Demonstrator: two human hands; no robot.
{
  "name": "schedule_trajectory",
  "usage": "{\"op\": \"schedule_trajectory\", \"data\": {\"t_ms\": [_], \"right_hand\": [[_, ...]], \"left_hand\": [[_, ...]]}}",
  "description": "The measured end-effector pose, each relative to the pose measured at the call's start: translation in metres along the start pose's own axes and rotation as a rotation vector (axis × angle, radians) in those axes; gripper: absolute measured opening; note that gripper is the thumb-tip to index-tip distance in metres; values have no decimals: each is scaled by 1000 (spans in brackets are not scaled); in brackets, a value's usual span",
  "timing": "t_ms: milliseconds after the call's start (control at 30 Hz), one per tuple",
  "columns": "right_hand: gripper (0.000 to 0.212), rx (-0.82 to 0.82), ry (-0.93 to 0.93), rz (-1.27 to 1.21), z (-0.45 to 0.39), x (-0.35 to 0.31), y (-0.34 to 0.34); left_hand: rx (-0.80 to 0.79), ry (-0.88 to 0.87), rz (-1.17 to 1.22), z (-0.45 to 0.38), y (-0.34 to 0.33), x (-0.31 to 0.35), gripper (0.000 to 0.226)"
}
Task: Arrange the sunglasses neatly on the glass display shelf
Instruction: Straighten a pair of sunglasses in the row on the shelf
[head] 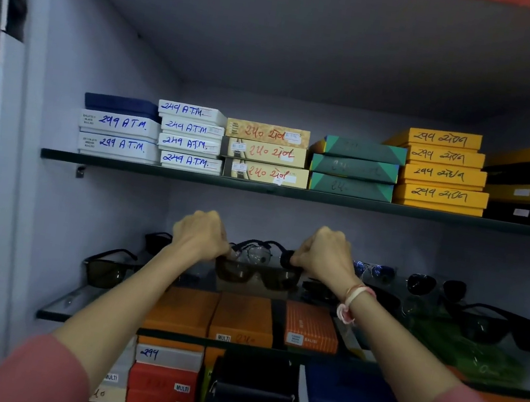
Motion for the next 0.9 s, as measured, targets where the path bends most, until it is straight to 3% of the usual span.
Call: {"op": "schedule_trajectory", "data": {"t_ms": [167, 267, 333, 567, 900], "right_hand": [[23, 8, -60, -5, -4, -4, -13], [25, -15, -69, -15, -3, -9, -25], [24, -29, -62, -20, -2, -14, -34], [20, -86, -27, 30, -2, -23, -53], [18, -101, 7, 45, 5, -19, -59]], "left_hand": [[1, 112, 41, -10, -5, -21, 20], [-25, 162, 88, -13, -14, -36, 33], [-44, 183, 86, -14, -17, -45, 30], [-170, 181, 54, -14, -22, -64, 33], [-152, 188, 22, -10, -25, -68, 39]]}}
Point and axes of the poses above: each hand's wrist, its own z-axis away from the middle knuckle, its own y-axis out of the back of the hand, x = y × z, the point moved 5 cm from there along -z, towards the middle knuckle, and after that the axes turned 3 degrees about -y, right-handed, at the moved point
